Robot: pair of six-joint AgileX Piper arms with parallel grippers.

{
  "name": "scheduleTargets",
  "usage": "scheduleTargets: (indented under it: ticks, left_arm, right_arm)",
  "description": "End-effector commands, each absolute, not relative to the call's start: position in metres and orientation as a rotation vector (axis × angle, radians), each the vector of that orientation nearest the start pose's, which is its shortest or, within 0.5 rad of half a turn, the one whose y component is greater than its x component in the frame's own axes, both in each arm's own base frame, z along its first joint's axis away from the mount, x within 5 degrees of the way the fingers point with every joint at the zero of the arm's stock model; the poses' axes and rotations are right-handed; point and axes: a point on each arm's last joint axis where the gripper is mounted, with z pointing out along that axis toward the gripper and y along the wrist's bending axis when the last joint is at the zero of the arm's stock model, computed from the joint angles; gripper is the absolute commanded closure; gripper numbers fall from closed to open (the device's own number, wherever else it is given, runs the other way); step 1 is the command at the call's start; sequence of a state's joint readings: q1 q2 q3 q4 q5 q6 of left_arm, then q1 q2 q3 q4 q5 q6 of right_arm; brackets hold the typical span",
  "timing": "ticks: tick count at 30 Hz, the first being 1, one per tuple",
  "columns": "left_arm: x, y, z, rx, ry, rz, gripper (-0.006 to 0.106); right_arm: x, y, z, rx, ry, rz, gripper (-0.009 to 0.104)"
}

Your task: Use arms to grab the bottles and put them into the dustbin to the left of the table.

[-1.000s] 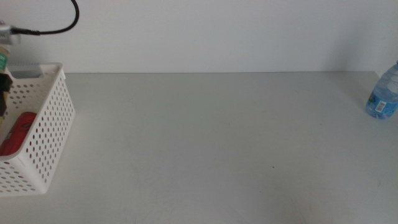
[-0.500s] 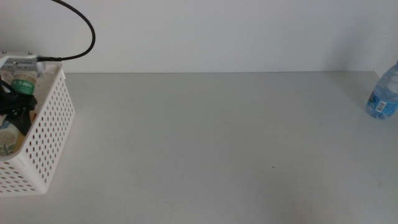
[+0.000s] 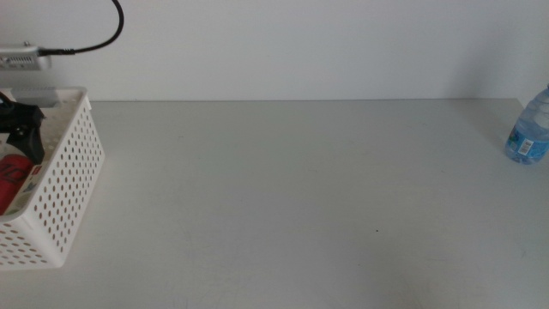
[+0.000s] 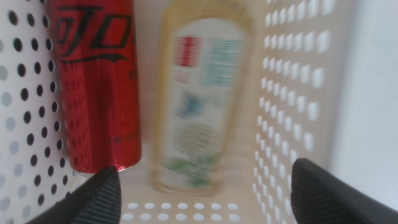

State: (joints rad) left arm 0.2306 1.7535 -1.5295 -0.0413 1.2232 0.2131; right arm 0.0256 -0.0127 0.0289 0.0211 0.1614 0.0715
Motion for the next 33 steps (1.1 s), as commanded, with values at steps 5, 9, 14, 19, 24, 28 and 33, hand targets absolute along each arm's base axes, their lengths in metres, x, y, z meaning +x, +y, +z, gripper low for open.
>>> scheduleTargets:
  ticks: [5,9,14,19,24,28,33]
  left_arm:
    - [0.322,0.055,0.36,-0.048,2.732,-0.055,0.007]
    - [0.307,0.024,0.386,0.077,2.633,-0.062,0.007]
    - [0.284,-0.018,0.411,0.256,2.533,-0.098,0.007]
    - [0.241,-0.054,0.419,0.381,2.356,-0.162,0.007]
    - [0.188,-0.073,0.397,0.426,2.115,-0.239,0.007]
    - [0.143,-0.072,0.38,0.417,1.934,-0.345,0.007]
    - [0.112,-0.059,0.364,0.396,1.875,-0.385,0.007]
  right_arm:
    - [0.055,0.001,0.201,0.037,1.554,0.072,0.02]
    - [0.055,0.001,0.201,0.037,1.554,0.072,0.02]
    - [0.055,0.001,0.201,0.037,1.554,0.072,0.02]
    - [0.055,0.001,0.201,0.037,1.554,0.072,0.02]
    - [0.055,0.001,0.201,0.037,1.554,0.072,0.02]
    - [0.055,0.001,0.201,0.037,1.554,0.072,0.02]
    - [0.055,0.001,0.201,0.037,1.554,0.072,0.02]
